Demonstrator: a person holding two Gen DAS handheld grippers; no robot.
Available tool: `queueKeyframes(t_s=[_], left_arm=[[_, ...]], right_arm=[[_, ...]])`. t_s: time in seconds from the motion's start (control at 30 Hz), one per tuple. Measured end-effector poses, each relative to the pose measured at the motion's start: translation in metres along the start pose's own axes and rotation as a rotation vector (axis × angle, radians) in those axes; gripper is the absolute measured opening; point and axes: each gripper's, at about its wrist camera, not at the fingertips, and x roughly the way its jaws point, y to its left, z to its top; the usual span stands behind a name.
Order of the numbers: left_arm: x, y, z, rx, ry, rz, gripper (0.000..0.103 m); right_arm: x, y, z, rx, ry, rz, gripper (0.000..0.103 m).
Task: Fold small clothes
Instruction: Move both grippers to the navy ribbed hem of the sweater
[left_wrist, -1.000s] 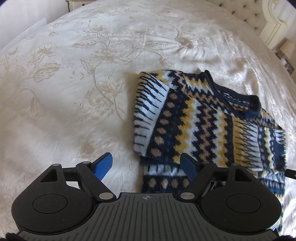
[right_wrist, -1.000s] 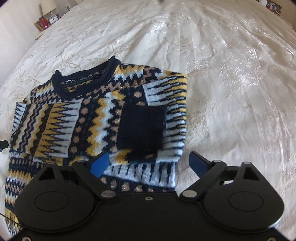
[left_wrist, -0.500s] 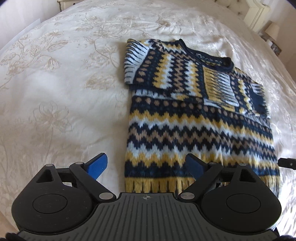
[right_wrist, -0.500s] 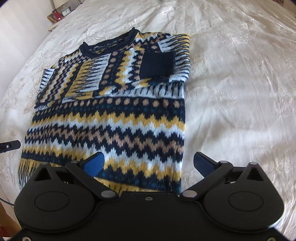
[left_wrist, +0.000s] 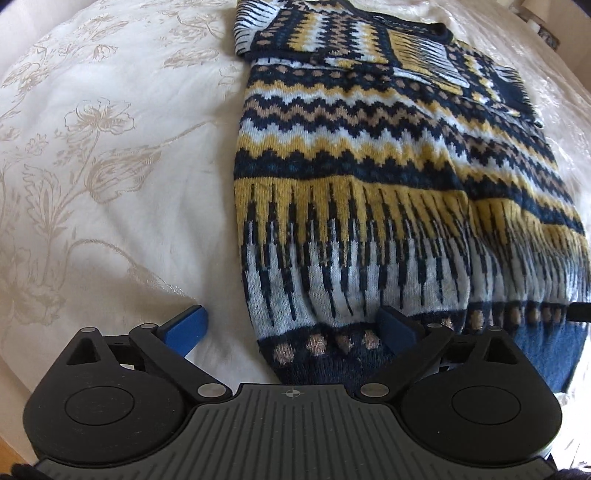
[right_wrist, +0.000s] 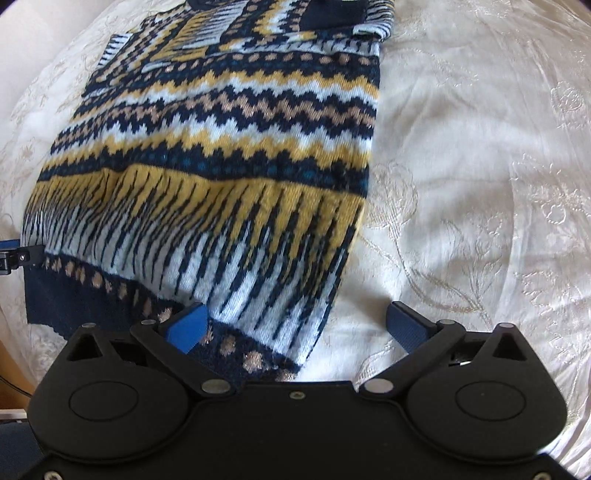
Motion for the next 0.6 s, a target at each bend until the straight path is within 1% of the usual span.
queueKeyframes(t_s=[0.1,0.23,0.3,0.47,0.57,0.6], left_arm=[[0.009,0.001,0.003,-0.029,0.011,0.001,0.102],[0.015,-0.002,0.007,-0.036,0.011,0.021,0.103],[0.018,-0.004,0.006,-0.043,-0.005,0.036,0.103],[0.02,-0.012,-0.005,-0.046,-0.074,0.066,0.103],[0.019,-0.014,-0.009,-0.049,-0.079,0.069,0.103],[0.017,-0.015,-0.012,-0.036,-0.078,0.064,0.103]], right_arm=[[0.007,0.002,-0.001,-0.026,-0.002,-0.005,0.103],[0.015,-0.004,0.001,-0.006,0.008,0.012,0.103],[0.018,-0.006,0.001,-0.006,0.004,0.015,0.103],[0.02,-0.002,-0.011,-0.018,-0.035,0.003,0.103],[0.02,0.001,-0.015,-0.024,-0.047,-0.002,0.103],[0.02,0.001,-0.017,-0.026,-0.047,0.002,0.103]])
